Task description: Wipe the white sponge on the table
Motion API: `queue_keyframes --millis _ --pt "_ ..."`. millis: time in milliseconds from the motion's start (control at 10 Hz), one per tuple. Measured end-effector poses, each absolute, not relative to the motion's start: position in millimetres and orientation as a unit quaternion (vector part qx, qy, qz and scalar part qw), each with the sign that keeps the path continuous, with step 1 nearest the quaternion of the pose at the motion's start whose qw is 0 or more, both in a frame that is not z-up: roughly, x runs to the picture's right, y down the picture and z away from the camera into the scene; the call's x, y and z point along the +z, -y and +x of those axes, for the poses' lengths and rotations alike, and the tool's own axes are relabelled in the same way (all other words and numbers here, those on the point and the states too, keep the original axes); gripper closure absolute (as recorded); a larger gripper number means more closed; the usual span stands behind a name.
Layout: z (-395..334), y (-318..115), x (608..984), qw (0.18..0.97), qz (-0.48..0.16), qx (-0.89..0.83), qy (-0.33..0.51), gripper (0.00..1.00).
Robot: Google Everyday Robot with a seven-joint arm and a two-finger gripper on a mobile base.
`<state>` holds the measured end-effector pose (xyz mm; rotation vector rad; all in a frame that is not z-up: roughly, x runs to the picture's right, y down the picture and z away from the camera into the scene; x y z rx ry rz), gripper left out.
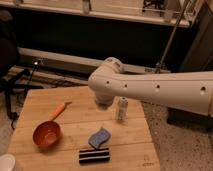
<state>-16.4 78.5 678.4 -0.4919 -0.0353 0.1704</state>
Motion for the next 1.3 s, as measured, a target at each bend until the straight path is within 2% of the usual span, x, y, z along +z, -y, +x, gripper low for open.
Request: queue_keyframes --millis 200,500,600,1300 --pt "-20.9 -87.9 683.2 0.963 -0.256 0.08 0.034 0.97" --pt "-23.5 -130.5 700.7 0.944 -0.311 0.082 0.078 1.0" --pt "-20.6 -141.2 707.1 0.939 -0.322 0.083 0.09 0.96" --pt "-13.1 -164.0 742.1 0.931 -0.329 0.072 0.14 0.28"
